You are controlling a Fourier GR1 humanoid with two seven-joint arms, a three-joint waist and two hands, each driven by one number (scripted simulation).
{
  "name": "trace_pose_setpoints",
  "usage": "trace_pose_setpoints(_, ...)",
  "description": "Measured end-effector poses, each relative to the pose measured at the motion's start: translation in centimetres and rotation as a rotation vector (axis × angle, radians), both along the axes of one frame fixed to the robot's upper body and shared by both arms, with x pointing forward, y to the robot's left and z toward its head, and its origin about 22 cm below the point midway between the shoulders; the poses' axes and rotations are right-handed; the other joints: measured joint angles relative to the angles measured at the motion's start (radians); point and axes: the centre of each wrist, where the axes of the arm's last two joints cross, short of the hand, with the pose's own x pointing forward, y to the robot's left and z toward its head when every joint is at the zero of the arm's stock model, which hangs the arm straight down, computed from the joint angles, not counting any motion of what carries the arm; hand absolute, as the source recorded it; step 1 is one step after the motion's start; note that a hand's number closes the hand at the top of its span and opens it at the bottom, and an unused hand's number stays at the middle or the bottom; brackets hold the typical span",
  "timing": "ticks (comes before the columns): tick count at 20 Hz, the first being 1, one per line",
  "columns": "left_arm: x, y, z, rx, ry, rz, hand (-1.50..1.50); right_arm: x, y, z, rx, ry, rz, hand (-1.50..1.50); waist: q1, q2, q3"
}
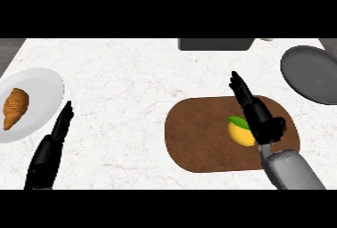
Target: Pick the lemon from the cutting board and place it in the pan
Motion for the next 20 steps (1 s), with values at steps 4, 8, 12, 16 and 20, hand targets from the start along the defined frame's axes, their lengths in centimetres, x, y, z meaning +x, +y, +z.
trace_pose_setpoints(4,0.6,-1.9,0.0,-0.112,0.046,-0.064,0.0,0.5,2.6,2.4,-0.112,-0.119,0.291,1.5,0.012,-0.004,-0.001)
trace_pose_setpoints(8,0.5,-4.5,-0.4,-0.262,0.134,-0.152,0.0,1.6,4.6,8.1,-0.352,-0.417,0.572,-1.5,0.029,-0.018,-0.01)
trace_pose_setpoints(12,1.2,-5.9,-0.3,-0.395,0.215,-0.218,0.0,2.3,4.7,9.7,-0.421,-0.653,0.731,-1.5,0.023,-0.004,-0.003)
trace_pose_setpoints(16,2.5,-5.8,0.3,-0.462,0.252,-0.242,0.0,2.9,3.3,10.0,-0.435,-0.794,0.869,-1.5,0.012,-0.004,0.0)
trace_pose_setpoints(20,2.5,-5.6,0.1,-0.488,0.271,-0.239,0.0,2.6,2.0,11.3,-0.735,-0.824,0.994,-1.5,0.0,-0.013,-0.001)
